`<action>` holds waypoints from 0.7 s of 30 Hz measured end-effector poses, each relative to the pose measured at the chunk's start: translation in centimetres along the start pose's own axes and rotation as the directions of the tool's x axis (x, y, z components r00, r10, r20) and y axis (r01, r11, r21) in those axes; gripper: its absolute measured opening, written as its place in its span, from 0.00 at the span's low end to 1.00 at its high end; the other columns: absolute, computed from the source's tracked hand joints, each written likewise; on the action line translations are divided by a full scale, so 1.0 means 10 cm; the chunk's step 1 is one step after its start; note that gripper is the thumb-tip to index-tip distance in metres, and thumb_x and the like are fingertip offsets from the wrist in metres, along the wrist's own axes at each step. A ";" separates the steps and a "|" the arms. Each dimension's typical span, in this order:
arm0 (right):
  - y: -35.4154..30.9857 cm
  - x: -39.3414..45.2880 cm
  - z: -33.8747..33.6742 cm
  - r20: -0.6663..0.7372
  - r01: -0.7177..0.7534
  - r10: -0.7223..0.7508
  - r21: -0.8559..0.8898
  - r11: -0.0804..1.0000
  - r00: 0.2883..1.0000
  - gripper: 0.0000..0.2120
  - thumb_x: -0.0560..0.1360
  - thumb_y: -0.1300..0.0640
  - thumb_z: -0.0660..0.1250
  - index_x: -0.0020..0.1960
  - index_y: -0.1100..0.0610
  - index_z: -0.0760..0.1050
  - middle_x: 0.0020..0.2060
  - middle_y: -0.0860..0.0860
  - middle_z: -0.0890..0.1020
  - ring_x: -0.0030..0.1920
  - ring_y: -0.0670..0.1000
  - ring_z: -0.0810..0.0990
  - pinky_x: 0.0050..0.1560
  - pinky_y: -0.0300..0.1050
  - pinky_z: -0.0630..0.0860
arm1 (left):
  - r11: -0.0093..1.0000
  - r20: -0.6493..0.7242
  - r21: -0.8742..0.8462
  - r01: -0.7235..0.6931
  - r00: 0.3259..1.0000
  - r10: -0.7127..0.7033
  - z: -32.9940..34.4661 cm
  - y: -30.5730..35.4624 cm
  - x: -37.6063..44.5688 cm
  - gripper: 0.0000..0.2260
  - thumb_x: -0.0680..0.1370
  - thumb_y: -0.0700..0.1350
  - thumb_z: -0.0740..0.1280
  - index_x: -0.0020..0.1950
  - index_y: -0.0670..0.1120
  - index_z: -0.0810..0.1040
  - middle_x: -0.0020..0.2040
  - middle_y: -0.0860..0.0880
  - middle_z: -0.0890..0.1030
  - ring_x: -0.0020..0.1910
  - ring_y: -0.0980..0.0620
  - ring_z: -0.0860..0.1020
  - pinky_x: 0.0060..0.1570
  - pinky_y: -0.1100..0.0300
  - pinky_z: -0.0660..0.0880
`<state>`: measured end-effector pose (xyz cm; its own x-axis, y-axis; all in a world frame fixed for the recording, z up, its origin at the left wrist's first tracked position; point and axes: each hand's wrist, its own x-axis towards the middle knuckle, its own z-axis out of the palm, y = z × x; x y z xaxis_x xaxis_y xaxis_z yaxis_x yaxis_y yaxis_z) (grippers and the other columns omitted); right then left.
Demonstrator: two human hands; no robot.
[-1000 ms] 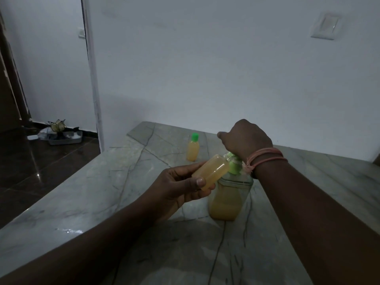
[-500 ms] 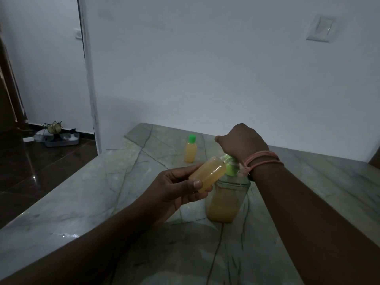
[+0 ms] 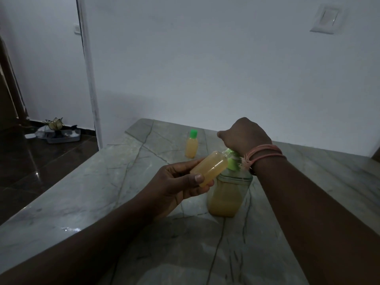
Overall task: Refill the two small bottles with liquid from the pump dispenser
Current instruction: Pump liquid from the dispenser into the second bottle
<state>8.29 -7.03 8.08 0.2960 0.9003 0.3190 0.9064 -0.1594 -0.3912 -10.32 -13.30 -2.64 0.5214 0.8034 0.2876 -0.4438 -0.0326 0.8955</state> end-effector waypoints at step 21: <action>-0.04 -0.03 -0.04 0.058 0.010 -0.009 -0.027 1.000 0.998 0.13 0.69 0.46 0.67 0.35 0.55 0.70 0.34 0.52 0.77 0.39 0.56 0.78 0.39 0.44 0.72 | 1.000 0.001 -0.021 0.001 1.000 -0.001 0.01 0.00 -0.01 0.23 0.68 0.49 0.81 0.63 0.53 0.83 0.61 0.43 0.83 0.59 0.40 0.82 0.53 0.57 0.80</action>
<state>7.98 -7.44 8.46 0.2704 0.9235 0.2721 0.9171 -0.1610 -0.3647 -10.24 -13.42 -2.65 0.5224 0.8028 0.2874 -0.4590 -0.0194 0.8882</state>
